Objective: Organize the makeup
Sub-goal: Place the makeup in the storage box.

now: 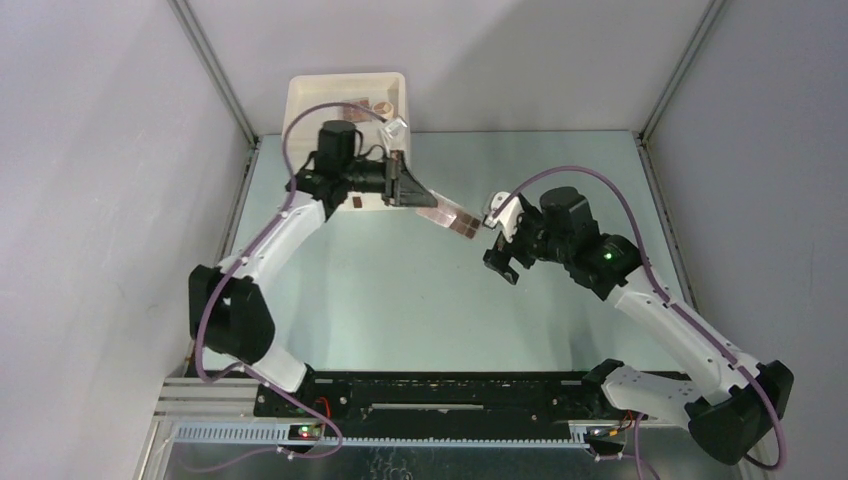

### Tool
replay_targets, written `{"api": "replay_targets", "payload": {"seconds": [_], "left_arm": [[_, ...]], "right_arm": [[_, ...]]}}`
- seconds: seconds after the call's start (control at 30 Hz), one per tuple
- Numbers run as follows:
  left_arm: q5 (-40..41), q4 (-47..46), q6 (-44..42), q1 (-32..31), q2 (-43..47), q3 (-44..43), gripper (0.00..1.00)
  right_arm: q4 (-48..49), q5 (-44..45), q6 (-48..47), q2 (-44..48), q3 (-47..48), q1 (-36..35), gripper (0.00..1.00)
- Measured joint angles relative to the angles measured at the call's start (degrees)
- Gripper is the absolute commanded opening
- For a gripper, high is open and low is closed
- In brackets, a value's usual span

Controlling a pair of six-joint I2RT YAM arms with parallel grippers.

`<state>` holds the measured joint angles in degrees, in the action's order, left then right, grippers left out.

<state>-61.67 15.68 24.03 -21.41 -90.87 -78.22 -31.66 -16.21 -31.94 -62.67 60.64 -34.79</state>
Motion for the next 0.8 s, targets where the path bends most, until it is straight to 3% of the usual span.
{"api": "replay_targets", "payload": {"seconds": [0.4, 0.6, 0.8], "left_arm": [[3.10, -12.90, 13.75, 17.57, 11.82, 3.69, 0.00], [9.22, -20.46, 23.23, 27.85, 11.91, 4.39, 0.00], [17.57, -24.92, 28.44, 31.76, 9.29, 4.39, 0.00]], "right_arm": [[1.11, -4.07, 1.88, 5.60, -1.16, 7.82, 1.00], [1.40, -4.76, 2.58, 5.84, -3.02, 8.81, 1.00], [1.53, -4.87, 2.71, 5.35, -3.30, 9.22, 1.00]]}}
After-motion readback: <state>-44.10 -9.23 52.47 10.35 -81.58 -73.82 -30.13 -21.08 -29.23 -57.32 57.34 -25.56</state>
